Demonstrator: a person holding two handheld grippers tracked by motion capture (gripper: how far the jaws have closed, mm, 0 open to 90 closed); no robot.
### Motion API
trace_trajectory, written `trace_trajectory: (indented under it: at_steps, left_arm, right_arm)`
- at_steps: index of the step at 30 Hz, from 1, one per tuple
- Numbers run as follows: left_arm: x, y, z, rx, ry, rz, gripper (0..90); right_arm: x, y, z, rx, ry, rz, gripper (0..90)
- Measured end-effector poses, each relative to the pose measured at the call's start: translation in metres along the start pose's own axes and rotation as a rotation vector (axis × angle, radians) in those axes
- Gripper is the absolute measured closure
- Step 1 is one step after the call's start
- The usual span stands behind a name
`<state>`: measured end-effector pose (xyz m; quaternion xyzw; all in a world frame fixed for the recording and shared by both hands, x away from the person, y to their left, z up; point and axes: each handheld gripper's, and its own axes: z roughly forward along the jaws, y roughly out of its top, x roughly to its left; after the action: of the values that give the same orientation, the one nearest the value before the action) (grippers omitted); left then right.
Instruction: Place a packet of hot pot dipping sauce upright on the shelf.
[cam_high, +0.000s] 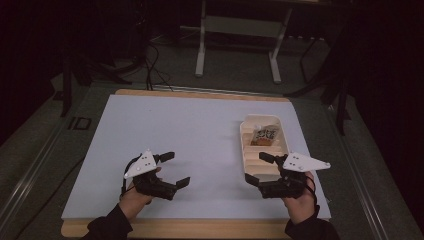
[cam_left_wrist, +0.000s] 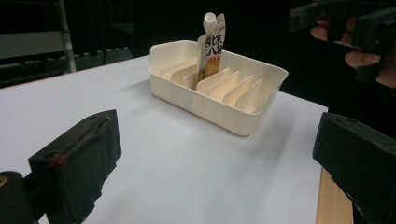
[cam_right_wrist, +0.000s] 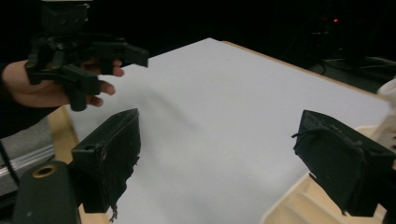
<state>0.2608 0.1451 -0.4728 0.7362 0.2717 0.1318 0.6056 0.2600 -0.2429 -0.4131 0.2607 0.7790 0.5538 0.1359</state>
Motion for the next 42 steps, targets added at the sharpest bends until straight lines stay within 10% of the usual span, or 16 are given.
trace_trajectory:
  at_steps: [42]
  left_arm:
    - [-0.003, -0.005, 0.004, 0.011, -0.007, 0.016, 1.4]
  right_arm:
    - [0.002, -0.053, -0.005, 0.062, -0.035, -0.088, 14.0]
